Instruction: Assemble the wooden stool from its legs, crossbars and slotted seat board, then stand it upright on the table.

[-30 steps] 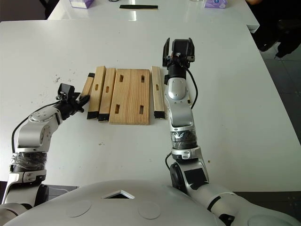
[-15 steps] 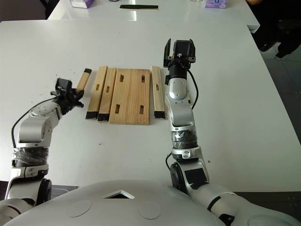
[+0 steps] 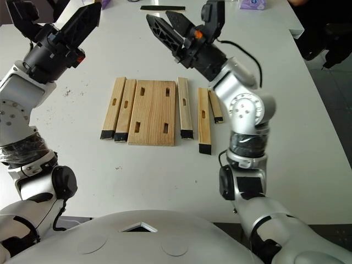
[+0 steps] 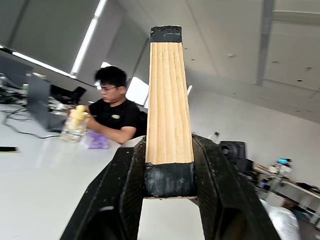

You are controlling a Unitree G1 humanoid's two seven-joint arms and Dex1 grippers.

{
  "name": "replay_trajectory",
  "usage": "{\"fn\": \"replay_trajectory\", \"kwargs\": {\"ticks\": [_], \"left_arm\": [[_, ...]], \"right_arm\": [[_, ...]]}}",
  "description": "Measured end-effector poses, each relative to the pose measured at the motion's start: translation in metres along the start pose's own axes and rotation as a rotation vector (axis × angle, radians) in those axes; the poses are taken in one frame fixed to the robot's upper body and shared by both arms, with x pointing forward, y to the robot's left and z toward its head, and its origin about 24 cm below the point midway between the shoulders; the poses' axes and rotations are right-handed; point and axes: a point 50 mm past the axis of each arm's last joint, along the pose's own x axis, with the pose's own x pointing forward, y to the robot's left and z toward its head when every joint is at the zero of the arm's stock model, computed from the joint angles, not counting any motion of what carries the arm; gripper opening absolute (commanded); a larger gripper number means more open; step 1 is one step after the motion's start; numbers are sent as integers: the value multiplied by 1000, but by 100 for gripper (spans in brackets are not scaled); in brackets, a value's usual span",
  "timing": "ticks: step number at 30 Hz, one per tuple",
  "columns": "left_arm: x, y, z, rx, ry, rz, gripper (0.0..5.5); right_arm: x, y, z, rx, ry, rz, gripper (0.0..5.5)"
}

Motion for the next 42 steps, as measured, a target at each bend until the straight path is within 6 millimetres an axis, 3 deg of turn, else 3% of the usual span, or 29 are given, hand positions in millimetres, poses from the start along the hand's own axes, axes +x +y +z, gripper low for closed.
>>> {"fn": "replay_trajectory", "kwargs": {"ticks": [3, 7, 16, 29, 40, 42], "left_arm": [[1, -11, -2, -23, 79, -138, 131], [-4, -15, -7, -31, 178, -222, 131], [-4, -21, -19, -51, 254, -308, 131], [-9, -20, -23, -39, 313, -329, 131], [-9, -17, -26, -27, 315, -343, 131], [-8, -15, -26, -26, 310, -338, 182]], "right_arm": [[-13, 7, 23, 43, -16, 129, 345], [-10, 18, 42, 35, -3, 239, 345], [-1, 26, 38, 80, 54, 317, 345], [-4, 31, 41, 108, 78, 355, 151], [-6, 34, 41, 113, 84, 377, 143], [-7, 32, 40, 115, 75, 366, 141]]}}
